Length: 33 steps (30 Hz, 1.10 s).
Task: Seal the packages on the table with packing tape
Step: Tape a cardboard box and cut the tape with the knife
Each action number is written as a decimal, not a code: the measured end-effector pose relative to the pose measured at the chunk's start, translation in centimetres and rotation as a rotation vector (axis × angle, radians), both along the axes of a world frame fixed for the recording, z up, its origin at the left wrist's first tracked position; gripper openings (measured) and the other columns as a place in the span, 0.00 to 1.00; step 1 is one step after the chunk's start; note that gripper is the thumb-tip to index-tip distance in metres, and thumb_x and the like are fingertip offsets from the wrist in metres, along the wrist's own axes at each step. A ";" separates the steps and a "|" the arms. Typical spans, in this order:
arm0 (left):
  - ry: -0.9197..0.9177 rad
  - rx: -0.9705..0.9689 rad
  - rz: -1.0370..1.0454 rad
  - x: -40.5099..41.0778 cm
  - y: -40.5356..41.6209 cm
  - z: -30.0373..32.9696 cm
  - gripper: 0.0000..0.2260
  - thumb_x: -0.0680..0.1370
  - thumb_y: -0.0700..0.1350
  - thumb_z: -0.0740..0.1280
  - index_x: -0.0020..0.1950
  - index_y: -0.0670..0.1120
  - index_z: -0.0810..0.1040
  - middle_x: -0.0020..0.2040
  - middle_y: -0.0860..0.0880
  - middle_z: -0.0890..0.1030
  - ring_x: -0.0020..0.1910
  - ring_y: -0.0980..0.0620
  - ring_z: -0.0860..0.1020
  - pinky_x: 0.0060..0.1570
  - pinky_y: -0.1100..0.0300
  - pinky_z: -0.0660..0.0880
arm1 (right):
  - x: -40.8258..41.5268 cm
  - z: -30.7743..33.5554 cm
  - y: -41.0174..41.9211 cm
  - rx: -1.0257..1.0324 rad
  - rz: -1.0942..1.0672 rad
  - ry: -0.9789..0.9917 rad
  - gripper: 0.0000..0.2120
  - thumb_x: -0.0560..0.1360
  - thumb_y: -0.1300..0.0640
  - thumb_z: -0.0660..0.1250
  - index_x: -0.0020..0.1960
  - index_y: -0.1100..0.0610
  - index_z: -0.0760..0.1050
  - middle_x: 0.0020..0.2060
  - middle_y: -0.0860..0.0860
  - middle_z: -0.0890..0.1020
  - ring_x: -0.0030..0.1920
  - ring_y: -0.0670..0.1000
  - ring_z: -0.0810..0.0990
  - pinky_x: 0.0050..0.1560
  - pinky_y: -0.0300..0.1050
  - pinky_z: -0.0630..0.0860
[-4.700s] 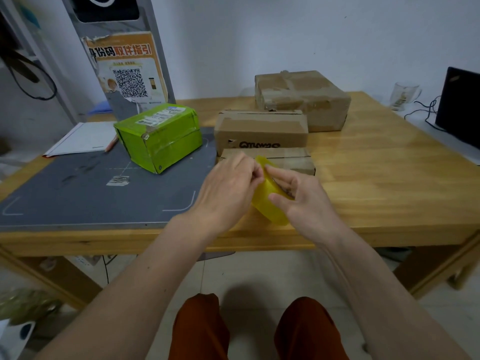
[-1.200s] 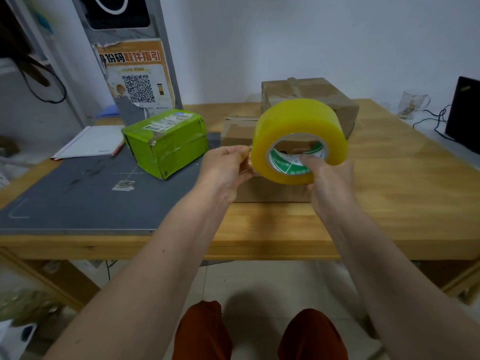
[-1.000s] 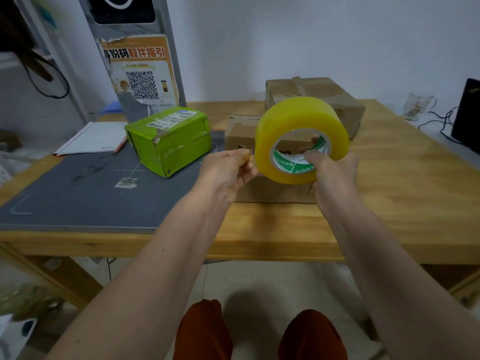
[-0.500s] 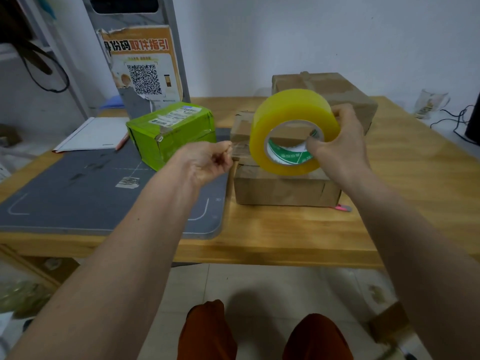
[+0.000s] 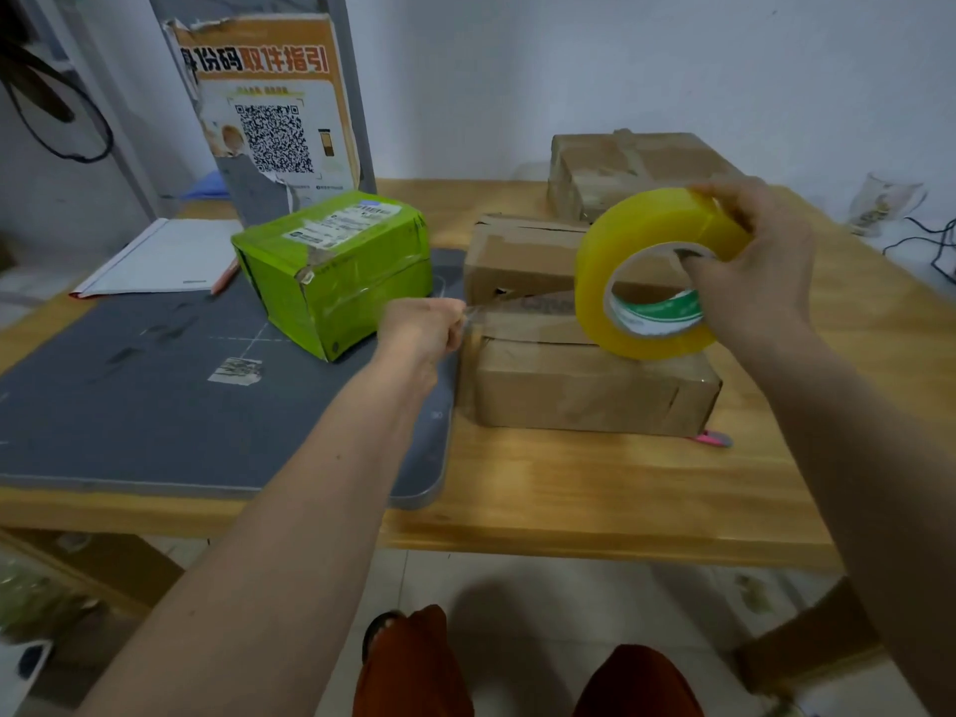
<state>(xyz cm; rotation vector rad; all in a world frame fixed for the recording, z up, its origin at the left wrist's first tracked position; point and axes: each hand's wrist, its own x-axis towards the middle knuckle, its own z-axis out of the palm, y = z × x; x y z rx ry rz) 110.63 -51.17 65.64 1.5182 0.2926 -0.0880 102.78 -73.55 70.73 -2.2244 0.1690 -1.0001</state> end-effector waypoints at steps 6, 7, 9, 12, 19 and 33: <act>-0.057 0.152 0.006 1.4 -0.8 -2.4 0.10 0.79 0.38 0.66 0.38 0.45 0.80 0.35 0.48 0.78 0.33 0.53 0.73 0.34 0.61 0.70 | 1.1 -0.3 -0.9 -0.151 0.047 -0.012 0.26 0.67 0.72 0.67 0.64 0.58 0.76 0.59 0.56 0.78 0.62 0.56 0.73 0.57 0.41 0.66; -0.062 0.173 0.013 1.6 -1.0 -2.6 0.11 0.79 0.38 0.66 0.37 0.47 0.79 0.36 0.48 0.78 0.34 0.53 0.74 0.35 0.61 0.70 | 1.3 -0.5 -1.0 -0.155 0.045 -0.010 0.26 0.67 0.72 0.67 0.64 0.58 0.76 0.59 0.56 0.78 0.62 0.57 0.73 0.57 0.41 0.65; -0.070 0.242 0.021 1.8 -1.3 -3.0 0.13 0.80 0.40 0.66 0.36 0.49 0.78 0.38 0.48 0.80 0.36 0.52 0.75 0.37 0.60 0.71 | 1.4 -0.8 -1.2 -0.149 0.043 -0.012 0.27 0.67 0.73 0.67 0.64 0.58 0.75 0.59 0.56 0.77 0.62 0.57 0.73 0.57 0.41 0.66; -0.100 0.381 0.019 1.5 -1.7 -3.7 0.14 0.80 0.41 0.66 0.35 0.51 0.78 0.44 0.49 0.82 0.42 0.51 0.79 0.42 0.59 0.75 | 1.5 -1.3 -1.4 -0.134 0.064 0.015 0.28 0.66 0.74 0.68 0.64 0.58 0.75 0.60 0.56 0.76 0.63 0.58 0.72 0.61 0.48 0.69; -0.123 0.520 0.009 0.8 -2.2 -4.1 0.07 0.82 0.41 0.62 0.57 0.48 0.77 0.61 0.48 0.77 0.47 0.53 0.74 0.46 0.59 0.69 | 1.8 -2.0 -1.6 -0.063 0.054 0.022 0.28 0.66 0.73 0.69 0.64 0.56 0.76 0.61 0.55 0.78 0.63 0.57 0.74 0.63 0.53 0.71; -0.613 1.181 -0.479 -4.5 -2.7 -5.3 0.53 0.66 0.77 0.42 0.80 0.42 0.39 0.81 0.47 0.45 0.77 0.57 0.42 0.71 0.63 0.35 | 1.7 -3.1 -2.5 0.014 0.058 -0.044 0.28 0.67 0.70 0.71 0.65 0.56 0.76 0.57 0.52 0.76 0.56 0.42 0.71 0.52 0.20 0.63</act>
